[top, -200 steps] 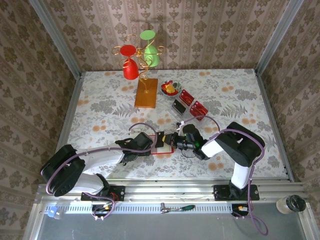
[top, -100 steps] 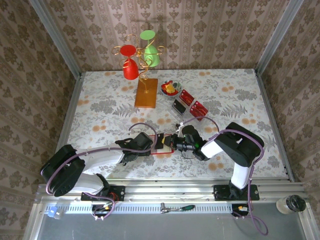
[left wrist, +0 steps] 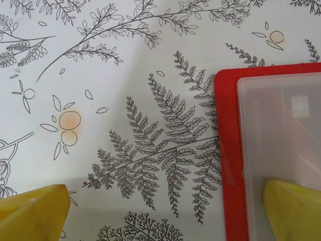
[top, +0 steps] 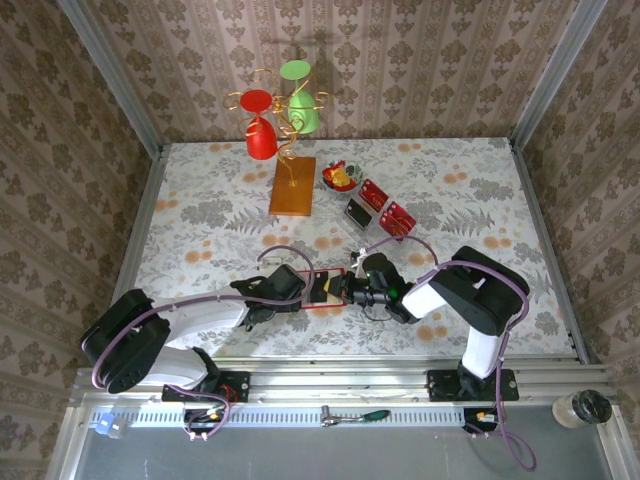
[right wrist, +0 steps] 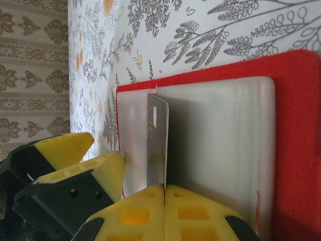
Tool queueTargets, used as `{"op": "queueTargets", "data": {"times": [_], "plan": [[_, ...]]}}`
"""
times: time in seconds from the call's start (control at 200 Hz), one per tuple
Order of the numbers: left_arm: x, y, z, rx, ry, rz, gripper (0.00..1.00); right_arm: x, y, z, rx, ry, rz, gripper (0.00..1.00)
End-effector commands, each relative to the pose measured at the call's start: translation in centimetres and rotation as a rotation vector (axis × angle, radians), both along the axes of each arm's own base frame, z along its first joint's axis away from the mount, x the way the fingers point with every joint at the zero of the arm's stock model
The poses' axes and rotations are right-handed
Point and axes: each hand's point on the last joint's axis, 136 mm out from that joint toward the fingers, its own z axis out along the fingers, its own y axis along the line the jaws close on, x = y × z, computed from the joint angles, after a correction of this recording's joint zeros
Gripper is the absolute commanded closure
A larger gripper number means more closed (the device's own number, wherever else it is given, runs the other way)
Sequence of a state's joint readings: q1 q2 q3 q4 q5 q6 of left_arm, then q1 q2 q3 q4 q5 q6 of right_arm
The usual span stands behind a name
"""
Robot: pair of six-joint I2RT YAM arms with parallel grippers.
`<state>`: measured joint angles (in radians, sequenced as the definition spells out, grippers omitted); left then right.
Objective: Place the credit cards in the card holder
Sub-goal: Insert the credit card into the card slot.
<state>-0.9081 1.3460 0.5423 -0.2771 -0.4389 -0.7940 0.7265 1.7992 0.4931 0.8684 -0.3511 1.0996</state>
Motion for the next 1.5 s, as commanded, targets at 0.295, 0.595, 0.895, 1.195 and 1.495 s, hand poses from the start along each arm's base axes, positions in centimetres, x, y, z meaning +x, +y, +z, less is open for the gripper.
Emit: {"op": "queueTargets", "data": {"times": [0.295,0.595,0.895,1.195,1.495], "plan": [[-0.7,1.5,-0.5,0.046,0.017,0.023,0.00,-1.4,-0.6,-1.6,-0.085,0.052,0.029,1.00],[-0.7,1.5,-0.6,0.045,0.020,0.025,0.00,-1.4,0.0,-2.0,-0.102,0.084,0.062,1.00],[-0.6,1.3,-0.3,0.037,0.013,0.020,0.00,-1.8,0.5,-2.8,-0.164,0.136,0.122,1.00],[0.0,1.0,0.9,0.011,-0.005,0.014,0.00,-1.1,-0.8,0.8,-0.345,0.048,0.208,0.56],[0.2,2.8,1.1,-0.001,-0.005,0.055,0.00,0.5,-0.6,3.3,-0.447,-0.037,0.259,0.78]]}}
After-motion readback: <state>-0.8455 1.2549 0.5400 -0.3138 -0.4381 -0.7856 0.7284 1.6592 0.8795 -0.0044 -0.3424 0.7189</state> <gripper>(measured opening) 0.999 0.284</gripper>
